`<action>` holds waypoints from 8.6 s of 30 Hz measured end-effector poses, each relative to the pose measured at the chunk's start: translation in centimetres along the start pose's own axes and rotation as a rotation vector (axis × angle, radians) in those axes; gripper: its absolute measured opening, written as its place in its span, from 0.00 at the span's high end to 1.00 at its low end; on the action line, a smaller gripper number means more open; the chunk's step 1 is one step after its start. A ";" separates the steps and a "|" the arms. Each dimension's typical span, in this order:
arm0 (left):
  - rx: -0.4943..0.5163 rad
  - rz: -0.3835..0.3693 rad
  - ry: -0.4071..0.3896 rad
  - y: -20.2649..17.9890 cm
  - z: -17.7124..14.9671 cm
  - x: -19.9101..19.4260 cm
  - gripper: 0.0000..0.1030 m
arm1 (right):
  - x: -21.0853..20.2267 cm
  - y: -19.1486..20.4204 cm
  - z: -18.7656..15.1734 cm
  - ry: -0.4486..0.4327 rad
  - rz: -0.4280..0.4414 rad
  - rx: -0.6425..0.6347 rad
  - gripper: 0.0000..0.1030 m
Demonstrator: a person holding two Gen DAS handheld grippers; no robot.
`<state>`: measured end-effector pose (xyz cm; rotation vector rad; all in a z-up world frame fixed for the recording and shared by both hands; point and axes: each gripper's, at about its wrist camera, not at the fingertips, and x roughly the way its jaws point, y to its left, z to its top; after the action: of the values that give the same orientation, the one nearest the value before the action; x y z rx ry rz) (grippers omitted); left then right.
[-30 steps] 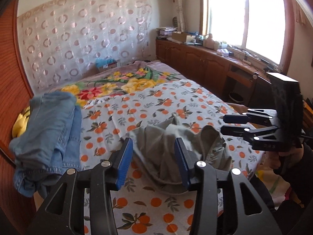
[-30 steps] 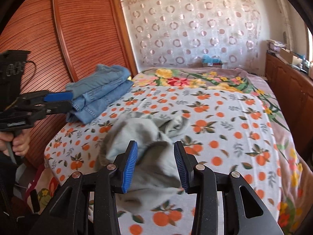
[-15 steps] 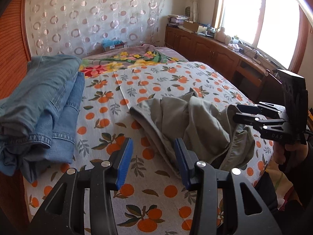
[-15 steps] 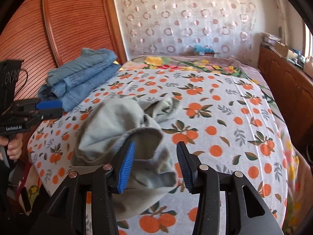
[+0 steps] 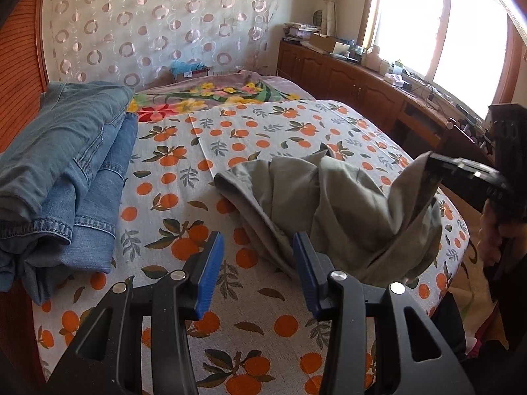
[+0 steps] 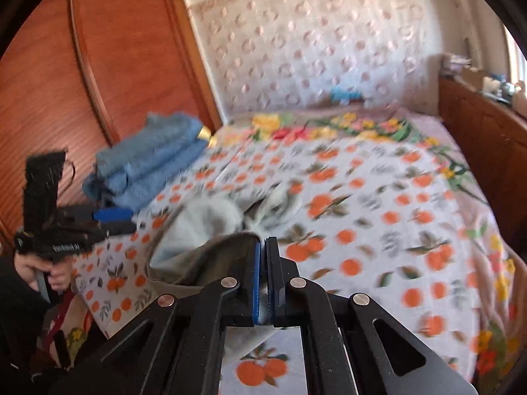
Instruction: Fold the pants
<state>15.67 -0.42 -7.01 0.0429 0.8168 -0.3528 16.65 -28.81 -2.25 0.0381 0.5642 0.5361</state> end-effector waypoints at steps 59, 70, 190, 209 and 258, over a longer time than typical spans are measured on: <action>0.036 0.043 -0.251 -1.3 11.9 -8.0 0.97 | -13.3 -4.8 0.3 -0.256 -0.261 0.026 0.97; 0.060 0.113 -0.409 -0.8 15.3 -16.4 0.97 | -18.0 -1.3 7.3 -0.390 -0.234 -0.080 0.97; -0.111 0.093 -0.040 0.5 -5.4 -1.4 0.67 | -0.5 -2.5 -8.6 0.229 -0.108 -0.203 0.95; -0.109 0.137 0.032 1.3 -5.9 1.3 0.66 | -4.2 -2.9 -7.4 0.145 -0.091 -0.115 0.79; -0.073 0.163 -0.003 -0.2 -7.7 1.0 0.53 | -2.1 -10.1 -4.4 0.147 -0.240 0.052 0.74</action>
<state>10.79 0.42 -13.03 0.0407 0.8169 -0.1692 17.65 -39.00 -6.77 -0.0203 0.7156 0.2918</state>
